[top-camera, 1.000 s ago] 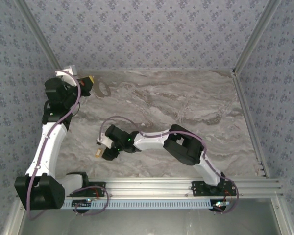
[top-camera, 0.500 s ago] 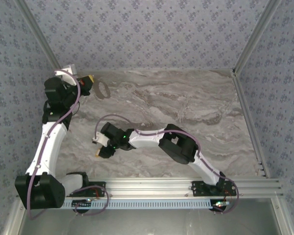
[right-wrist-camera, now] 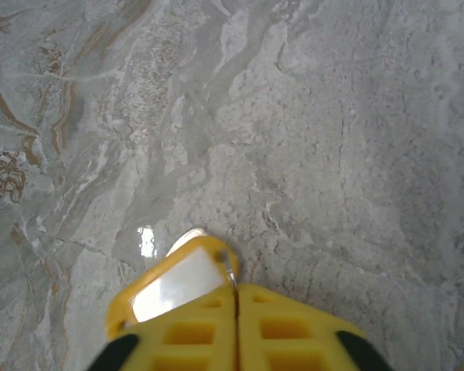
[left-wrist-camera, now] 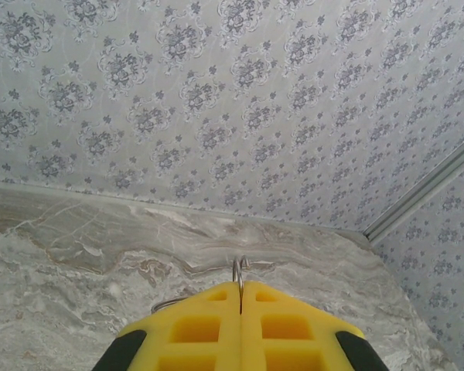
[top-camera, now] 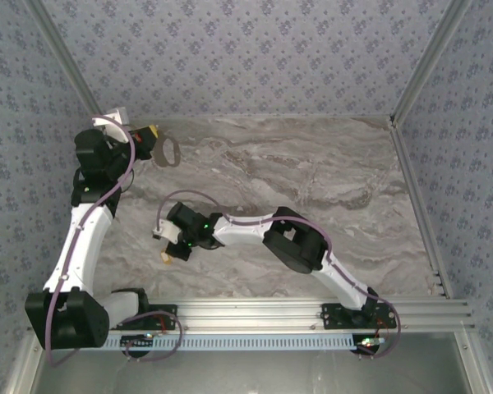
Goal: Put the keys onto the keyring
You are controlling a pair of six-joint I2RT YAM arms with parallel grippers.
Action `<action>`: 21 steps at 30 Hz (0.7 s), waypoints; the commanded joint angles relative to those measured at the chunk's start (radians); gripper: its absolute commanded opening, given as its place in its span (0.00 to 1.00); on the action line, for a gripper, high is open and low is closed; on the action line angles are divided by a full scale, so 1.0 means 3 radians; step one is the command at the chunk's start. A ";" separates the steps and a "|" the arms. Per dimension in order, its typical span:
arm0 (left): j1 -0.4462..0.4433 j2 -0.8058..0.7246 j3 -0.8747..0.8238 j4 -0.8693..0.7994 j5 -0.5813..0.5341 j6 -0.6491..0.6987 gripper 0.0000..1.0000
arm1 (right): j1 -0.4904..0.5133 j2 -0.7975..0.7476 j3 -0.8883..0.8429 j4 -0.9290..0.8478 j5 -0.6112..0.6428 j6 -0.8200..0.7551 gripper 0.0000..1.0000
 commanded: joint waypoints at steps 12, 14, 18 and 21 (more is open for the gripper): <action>0.0026 -0.0052 0.0009 0.0196 0.0119 -0.0039 0.00 | -0.0076 -0.0459 -0.0616 0.0181 -0.0031 0.0205 0.00; 0.0026 -0.0068 -0.0005 0.0195 0.0142 -0.0048 0.00 | -0.0120 -0.0622 -0.0817 0.0284 -0.0005 0.0283 0.00; 0.0026 -0.0104 -0.0033 0.0188 0.0199 -0.0083 0.00 | -0.0208 -0.0935 -0.1236 0.0428 0.0091 0.0421 0.00; 0.0018 -0.0139 -0.0066 0.0224 0.0224 -0.0156 0.00 | -0.0272 -0.1172 -0.1555 0.0489 0.0203 0.0528 0.00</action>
